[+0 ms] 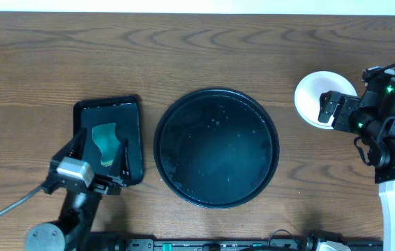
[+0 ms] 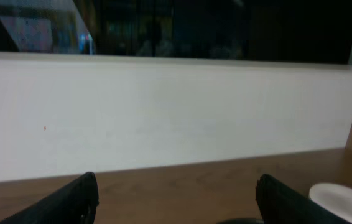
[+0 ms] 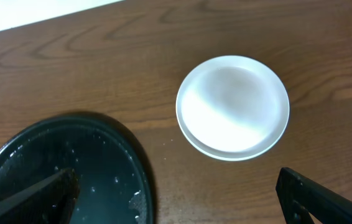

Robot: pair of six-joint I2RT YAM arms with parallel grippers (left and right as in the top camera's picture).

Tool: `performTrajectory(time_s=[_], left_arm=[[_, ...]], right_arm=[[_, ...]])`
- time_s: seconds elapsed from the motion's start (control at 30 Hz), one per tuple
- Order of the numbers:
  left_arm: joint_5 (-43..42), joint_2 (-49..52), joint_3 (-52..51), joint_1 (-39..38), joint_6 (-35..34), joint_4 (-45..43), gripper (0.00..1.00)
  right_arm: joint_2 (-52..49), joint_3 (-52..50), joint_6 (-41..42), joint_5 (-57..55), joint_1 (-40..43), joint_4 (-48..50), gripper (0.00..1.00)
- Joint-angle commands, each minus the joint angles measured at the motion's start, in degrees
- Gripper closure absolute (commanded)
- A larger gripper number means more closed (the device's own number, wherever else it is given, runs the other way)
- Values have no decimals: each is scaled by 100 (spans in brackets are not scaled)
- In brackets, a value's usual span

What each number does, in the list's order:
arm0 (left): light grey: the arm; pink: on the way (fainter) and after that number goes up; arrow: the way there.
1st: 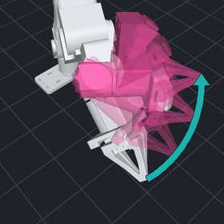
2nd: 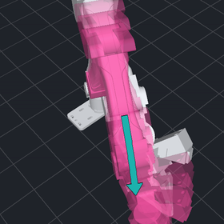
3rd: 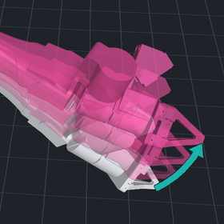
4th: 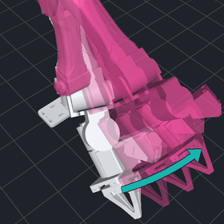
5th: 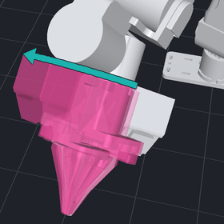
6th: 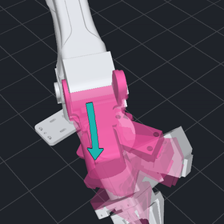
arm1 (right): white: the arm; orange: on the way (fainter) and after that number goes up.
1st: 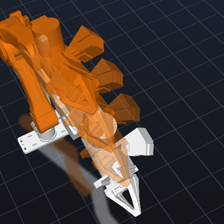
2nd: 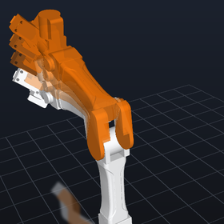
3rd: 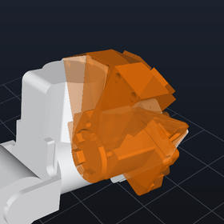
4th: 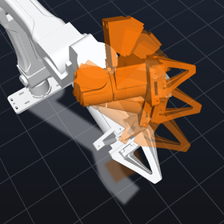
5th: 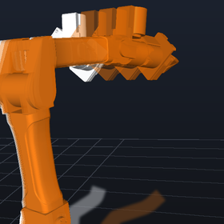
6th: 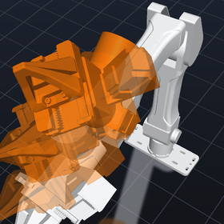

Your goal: Clean dirty plates on tray and stack at the side

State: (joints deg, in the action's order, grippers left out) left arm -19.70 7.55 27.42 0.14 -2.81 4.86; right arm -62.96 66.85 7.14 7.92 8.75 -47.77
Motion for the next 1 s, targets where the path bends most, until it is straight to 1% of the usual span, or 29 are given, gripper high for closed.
performTrajectory(time_s=[0.0,0.17,0.3,0.4,0.53,0.7,0.83,0.93,0.97], left_arm=[[-85,-413,-649,50,-330,-439,18],[-87,-750,-1523,295,-848,-1405,18],[-87,-745,-2070,361,-955,-2166,18],[-61,-745,-2382,372,-951,-2437,18],[-17,-745,-2719,372,-953,-2476,18],[116,-745,-2719,372,-955,-1945,18],[365,-745,-2719,372,-962,-1001,18],[824,-745,-2719,372,-951,-118,18],[999,-734,-2719,372,-846,-160,18]], right_arm=[[-7,22,-57,-15,-59,-7,1],[-7,22,-57,-17,-59,-4,1],[-4,22,-57,-15,-59,-7,1],[-7,22,-57,-15,-59,-4,1],[-7,22,-57,-15,-59,-7,1],[-7,22,-57,-15,-59,-4,1],[-7,22,-57,-15,-59,-7,1],[-7,22,-57,-15,-59,-7,1],[-7,22,-57,-15,-59,-7,1]])
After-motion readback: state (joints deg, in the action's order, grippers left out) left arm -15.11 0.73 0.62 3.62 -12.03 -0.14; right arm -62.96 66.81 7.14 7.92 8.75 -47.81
